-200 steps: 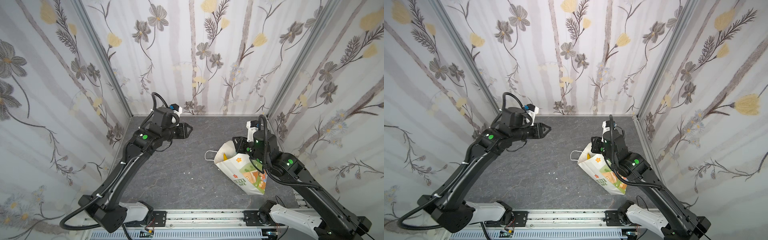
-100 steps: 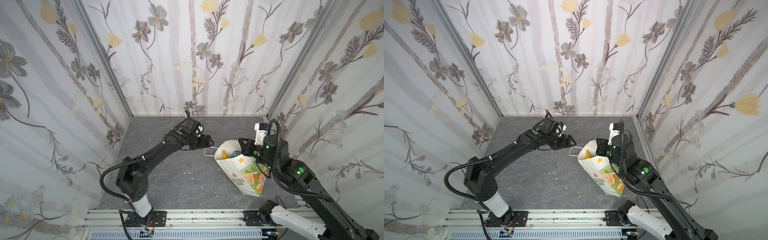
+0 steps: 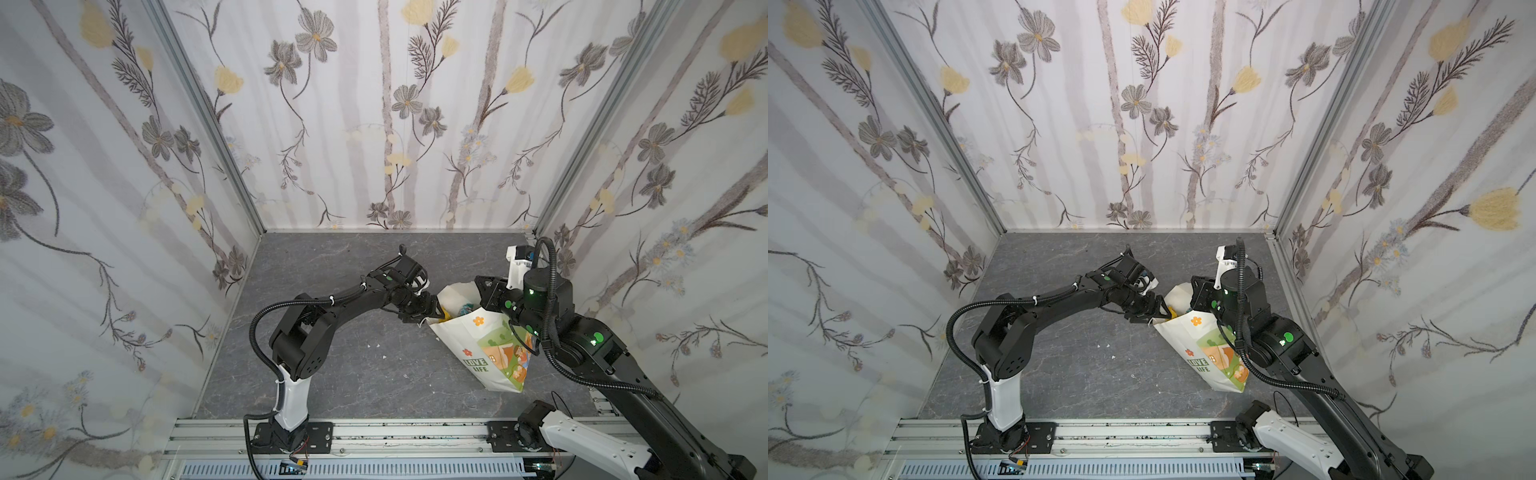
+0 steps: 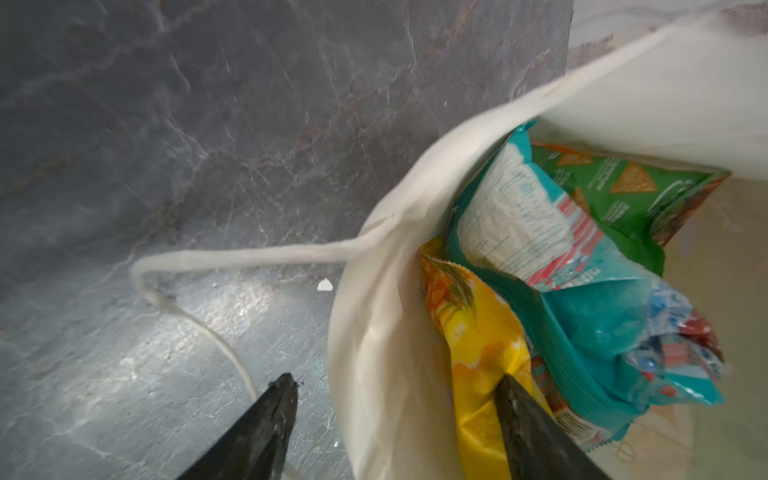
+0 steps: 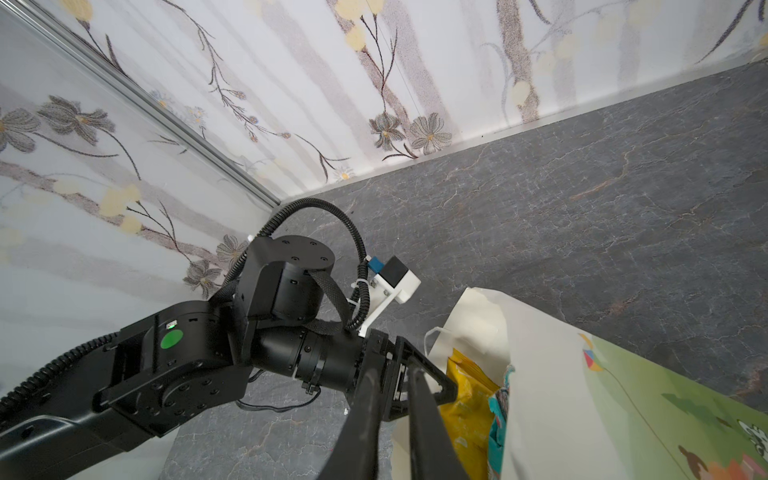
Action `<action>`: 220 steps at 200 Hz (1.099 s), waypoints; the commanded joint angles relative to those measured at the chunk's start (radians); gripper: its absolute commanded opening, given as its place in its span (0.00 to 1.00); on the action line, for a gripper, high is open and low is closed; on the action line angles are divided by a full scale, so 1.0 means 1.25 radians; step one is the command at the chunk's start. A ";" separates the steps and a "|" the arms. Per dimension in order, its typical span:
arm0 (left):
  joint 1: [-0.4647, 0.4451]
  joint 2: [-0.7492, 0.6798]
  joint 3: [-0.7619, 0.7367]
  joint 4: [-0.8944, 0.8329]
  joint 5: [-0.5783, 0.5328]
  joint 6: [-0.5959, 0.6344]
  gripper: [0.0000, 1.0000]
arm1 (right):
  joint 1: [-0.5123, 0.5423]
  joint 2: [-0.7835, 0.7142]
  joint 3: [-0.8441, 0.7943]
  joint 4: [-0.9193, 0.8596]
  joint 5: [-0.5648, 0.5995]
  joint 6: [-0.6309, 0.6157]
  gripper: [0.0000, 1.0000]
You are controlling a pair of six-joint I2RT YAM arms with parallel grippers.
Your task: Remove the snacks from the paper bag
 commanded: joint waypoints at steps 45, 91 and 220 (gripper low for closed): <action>-0.009 -0.044 -0.050 0.302 0.128 -0.159 0.13 | 0.000 0.003 0.001 0.048 -0.004 0.011 0.18; 0.020 -0.165 -0.056 0.162 0.040 -0.086 0.00 | 0.001 0.002 -0.004 0.051 -0.044 0.021 0.19; 0.056 -0.476 -0.090 -0.199 -0.344 0.009 0.00 | 0.017 0.072 -0.033 0.076 -0.043 0.026 0.42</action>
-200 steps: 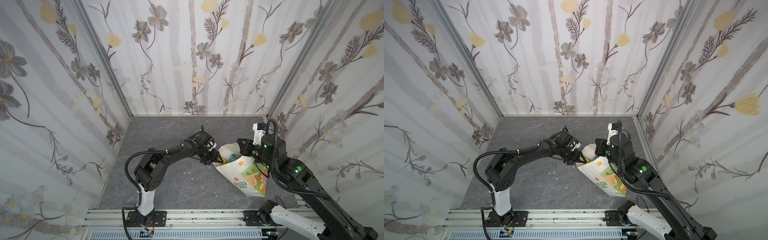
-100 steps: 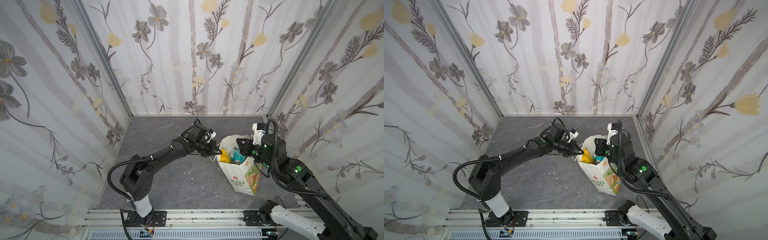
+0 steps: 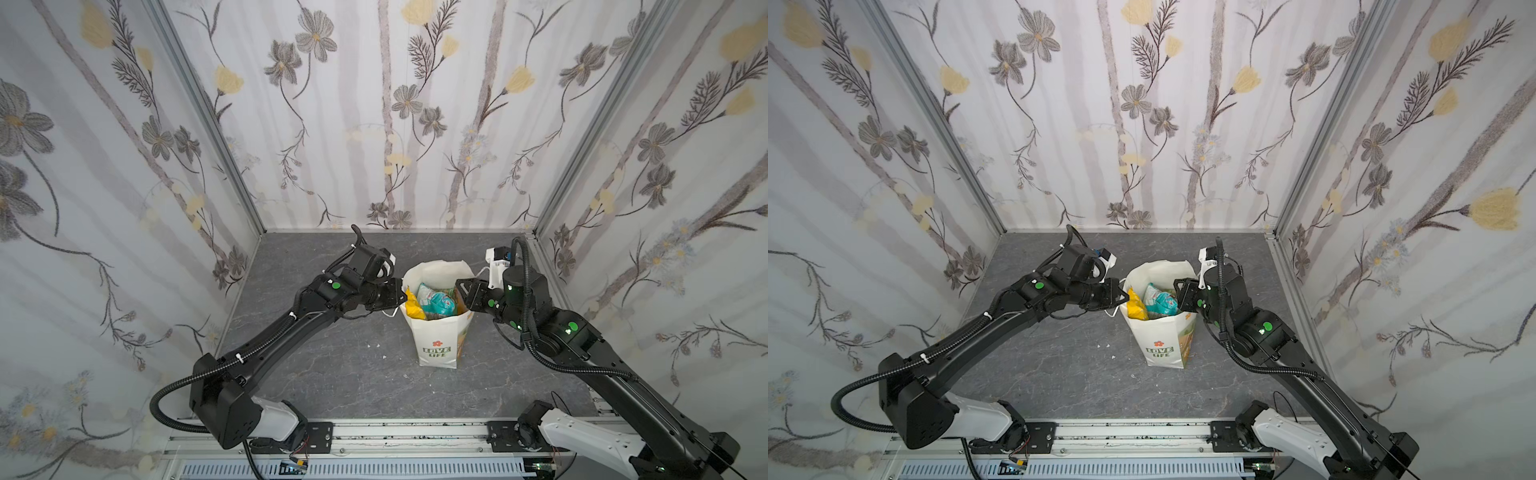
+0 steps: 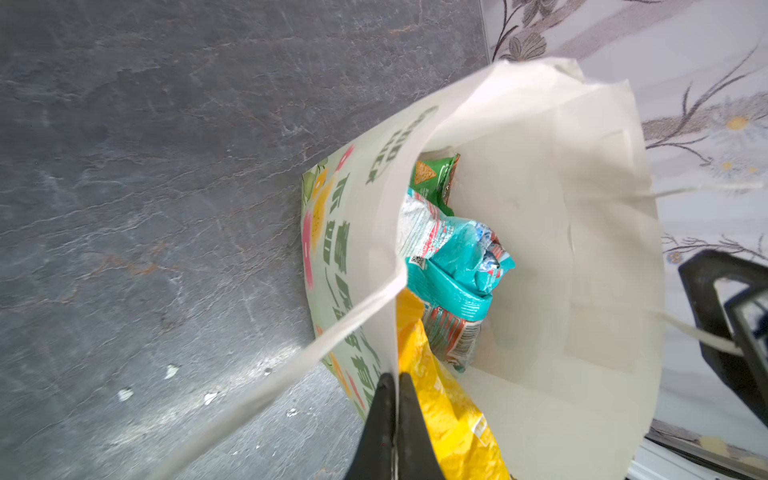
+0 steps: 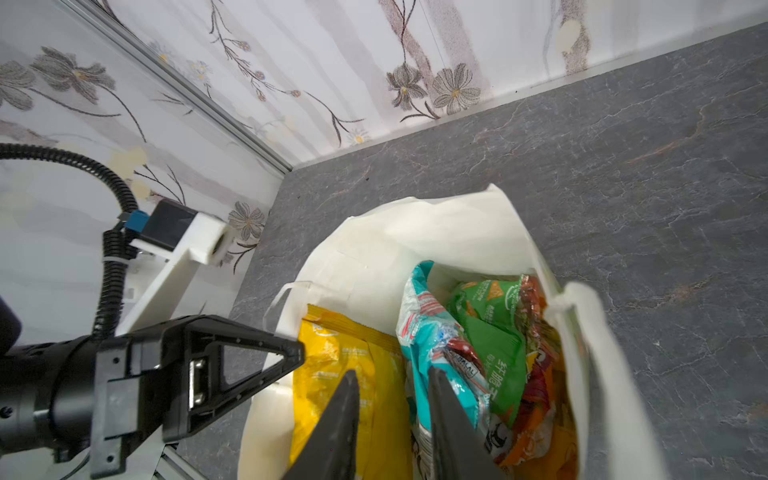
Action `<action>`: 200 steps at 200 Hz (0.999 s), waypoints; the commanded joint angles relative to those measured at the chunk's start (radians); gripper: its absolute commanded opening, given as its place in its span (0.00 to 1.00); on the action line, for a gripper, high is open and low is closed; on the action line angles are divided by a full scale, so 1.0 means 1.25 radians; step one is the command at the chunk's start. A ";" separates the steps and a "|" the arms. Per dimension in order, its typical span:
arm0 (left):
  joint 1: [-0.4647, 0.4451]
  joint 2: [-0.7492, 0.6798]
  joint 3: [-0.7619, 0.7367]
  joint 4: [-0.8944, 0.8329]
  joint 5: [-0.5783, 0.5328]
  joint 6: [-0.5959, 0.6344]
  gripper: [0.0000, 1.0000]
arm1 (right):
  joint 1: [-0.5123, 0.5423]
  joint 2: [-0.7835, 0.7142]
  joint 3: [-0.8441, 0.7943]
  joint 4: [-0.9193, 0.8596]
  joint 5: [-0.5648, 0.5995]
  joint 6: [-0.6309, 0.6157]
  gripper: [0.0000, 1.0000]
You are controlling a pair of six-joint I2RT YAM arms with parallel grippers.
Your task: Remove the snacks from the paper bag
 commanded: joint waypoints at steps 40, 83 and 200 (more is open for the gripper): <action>0.004 -0.049 -0.021 -0.028 -0.089 0.014 0.00 | 0.001 0.001 0.015 0.011 0.028 -0.014 0.63; 0.005 -0.051 -0.022 -0.065 -0.159 0.046 0.36 | 0.001 -0.043 0.008 -0.039 -0.002 -0.046 0.85; -0.053 -0.094 0.105 -0.075 -0.090 0.238 0.57 | -0.118 -0.081 -0.045 -0.091 -0.131 -0.087 1.00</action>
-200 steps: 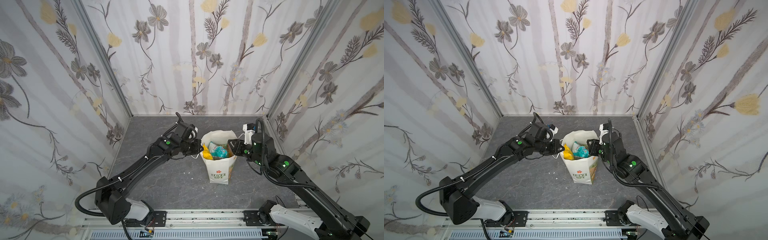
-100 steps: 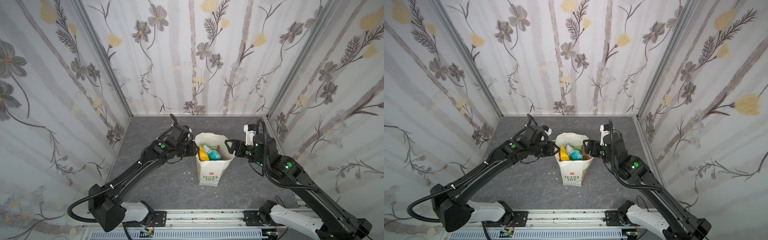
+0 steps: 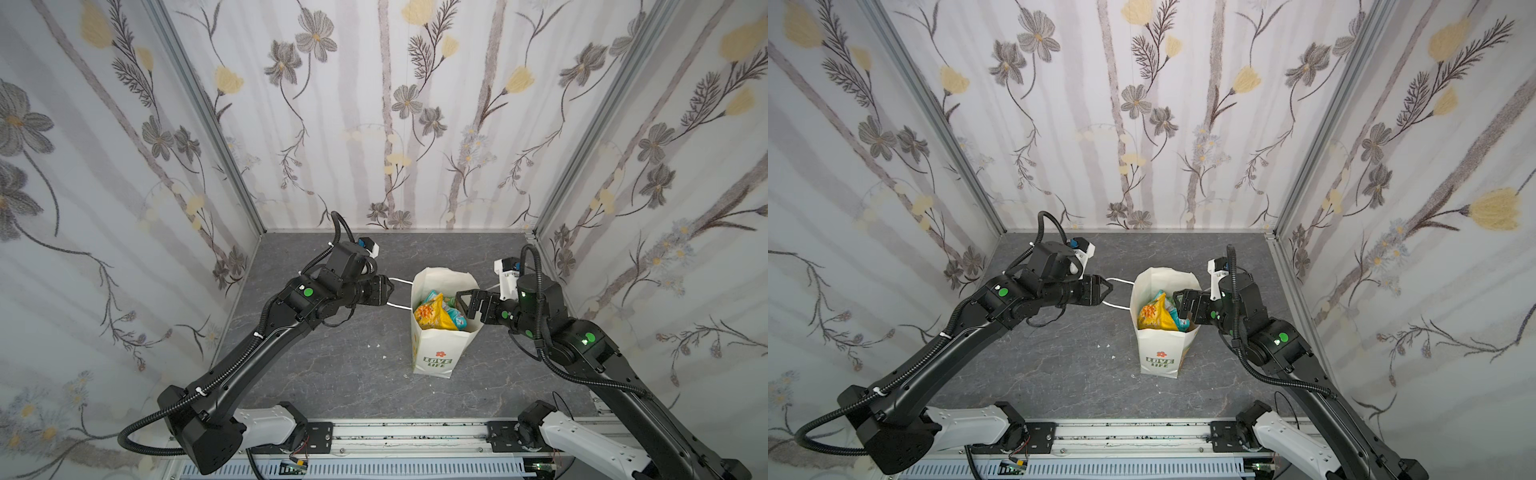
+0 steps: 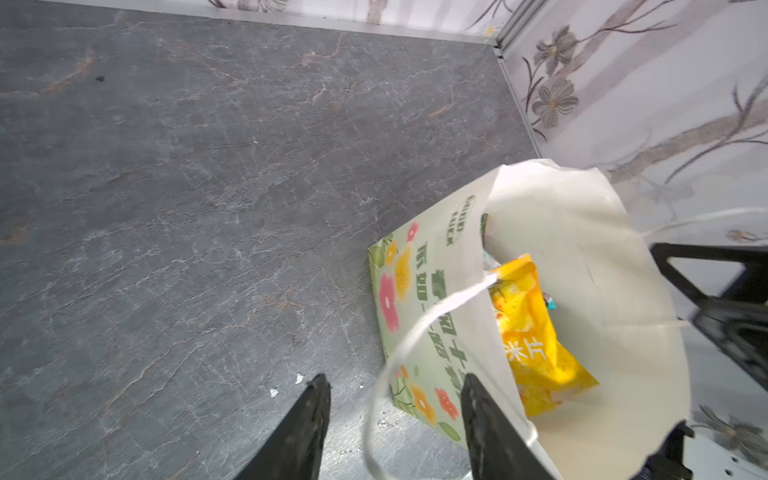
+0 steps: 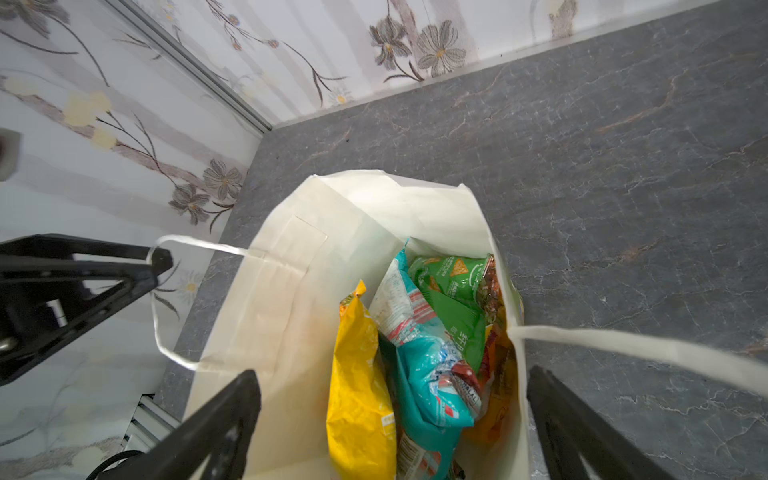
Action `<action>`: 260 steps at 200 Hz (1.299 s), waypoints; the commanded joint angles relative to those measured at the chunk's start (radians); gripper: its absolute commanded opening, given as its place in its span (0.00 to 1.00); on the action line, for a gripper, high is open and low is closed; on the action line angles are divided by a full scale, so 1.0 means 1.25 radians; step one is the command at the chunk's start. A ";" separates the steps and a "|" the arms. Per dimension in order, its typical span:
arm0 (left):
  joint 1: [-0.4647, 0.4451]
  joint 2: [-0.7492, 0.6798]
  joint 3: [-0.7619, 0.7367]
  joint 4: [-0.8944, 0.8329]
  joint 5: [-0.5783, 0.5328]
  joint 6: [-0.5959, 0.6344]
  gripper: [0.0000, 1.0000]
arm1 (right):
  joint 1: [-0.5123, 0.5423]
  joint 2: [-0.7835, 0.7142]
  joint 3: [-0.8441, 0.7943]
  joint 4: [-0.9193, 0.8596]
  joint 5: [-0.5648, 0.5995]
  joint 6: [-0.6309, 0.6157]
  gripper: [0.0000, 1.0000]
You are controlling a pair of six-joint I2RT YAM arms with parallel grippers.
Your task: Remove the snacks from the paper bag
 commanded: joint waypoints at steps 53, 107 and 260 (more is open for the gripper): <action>-0.103 0.001 0.150 -0.040 -0.109 0.139 0.66 | -0.097 -0.067 -0.008 0.025 -0.130 -0.008 1.00; -0.228 0.142 0.426 -0.225 -0.355 0.176 0.62 | -0.117 -0.150 0.064 -0.035 0.007 0.024 1.00; -0.267 0.684 0.743 -0.458 -0.241 0.024 0.65 | -0.116 -0.186 0.139 -0.120 -0.051 -0.014 0.98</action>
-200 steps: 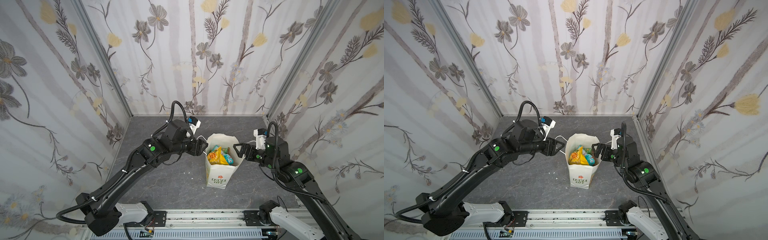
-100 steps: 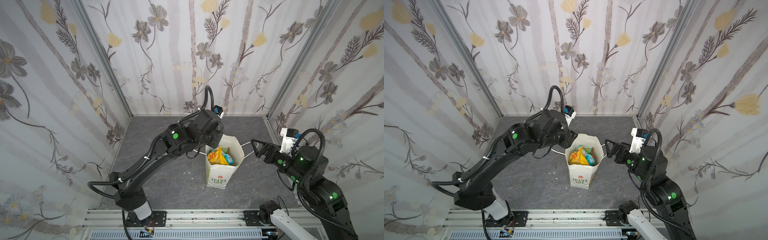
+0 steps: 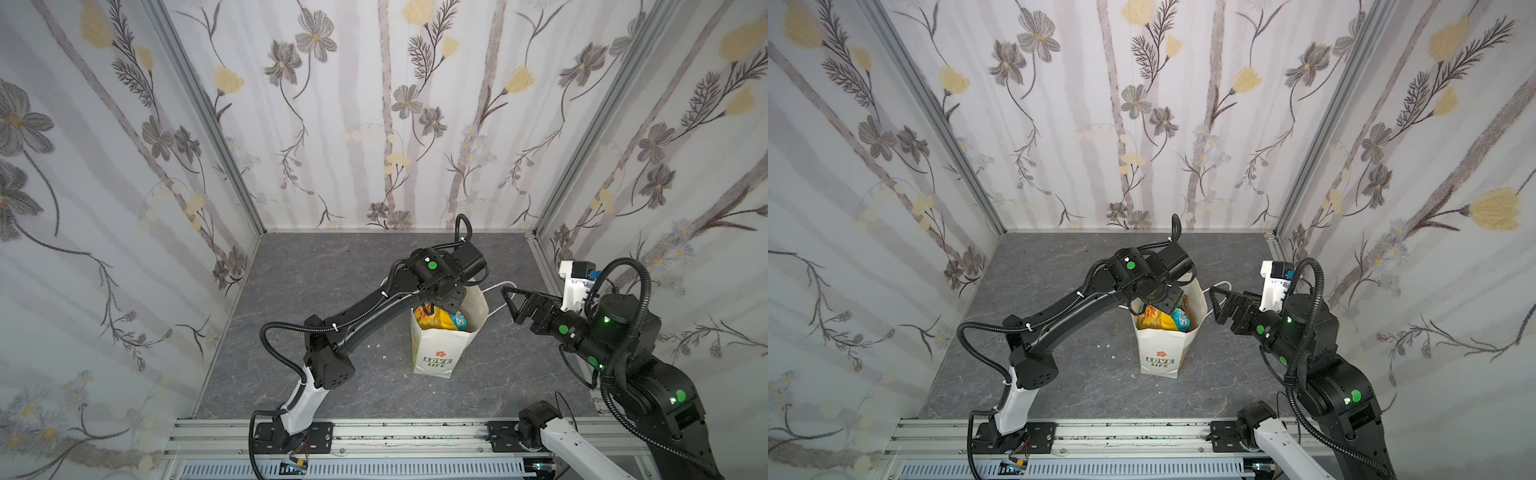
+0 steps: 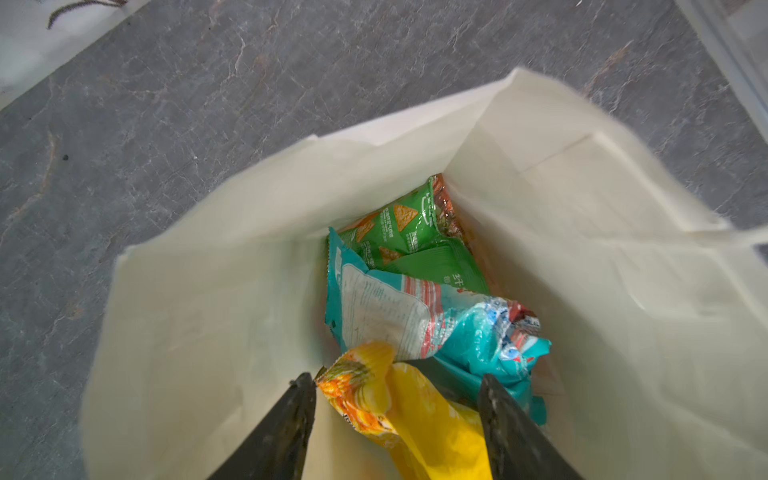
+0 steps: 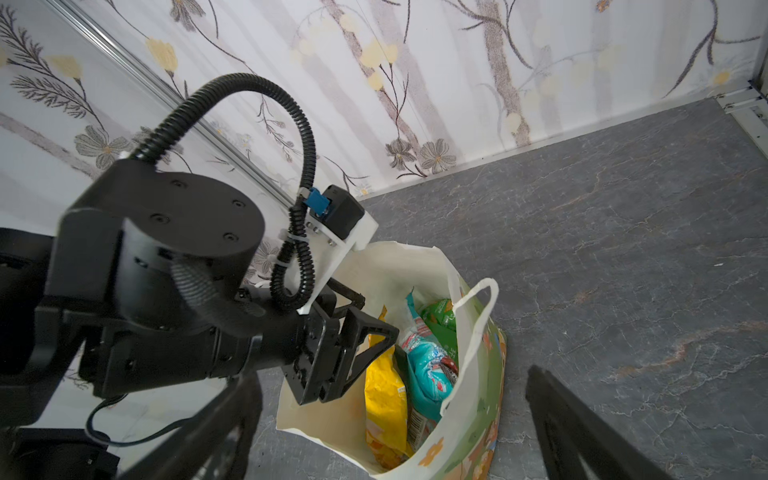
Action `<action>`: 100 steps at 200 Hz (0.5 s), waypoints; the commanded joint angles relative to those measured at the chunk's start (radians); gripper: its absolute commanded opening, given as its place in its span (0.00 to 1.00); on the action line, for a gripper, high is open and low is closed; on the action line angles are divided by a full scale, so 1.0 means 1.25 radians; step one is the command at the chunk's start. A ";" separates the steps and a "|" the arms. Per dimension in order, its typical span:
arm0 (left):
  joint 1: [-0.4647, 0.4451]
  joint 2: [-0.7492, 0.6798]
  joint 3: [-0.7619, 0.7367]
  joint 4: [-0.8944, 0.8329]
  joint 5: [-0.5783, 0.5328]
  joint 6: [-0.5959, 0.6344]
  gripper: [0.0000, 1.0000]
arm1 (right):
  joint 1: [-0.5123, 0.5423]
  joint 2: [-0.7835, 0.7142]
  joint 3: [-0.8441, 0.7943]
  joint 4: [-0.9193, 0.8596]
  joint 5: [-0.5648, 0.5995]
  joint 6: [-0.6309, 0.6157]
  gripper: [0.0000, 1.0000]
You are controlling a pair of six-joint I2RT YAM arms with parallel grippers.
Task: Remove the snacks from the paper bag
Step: 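Lower the left gripper into the bag onto the yellow chip packet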
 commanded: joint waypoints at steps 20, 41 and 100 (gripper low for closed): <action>0.010 0.011 -0.066 0.040 0.053 -0.030 0.53 | 0.001 0.003 -0.006 0.018 -0.012 -0.007 0.98; 0.012 -0.005 -0.079 0.059 0.061 -0.030 0.16 | 0.000 0.004 -0.008 0.026 -0.010 -0.007 0.98; 0.035 -0.115 -0.067 0.113 0.072 0.002 0.00 | 0.000 0.006 -0.011 0.084 -0.005 0.012 0.98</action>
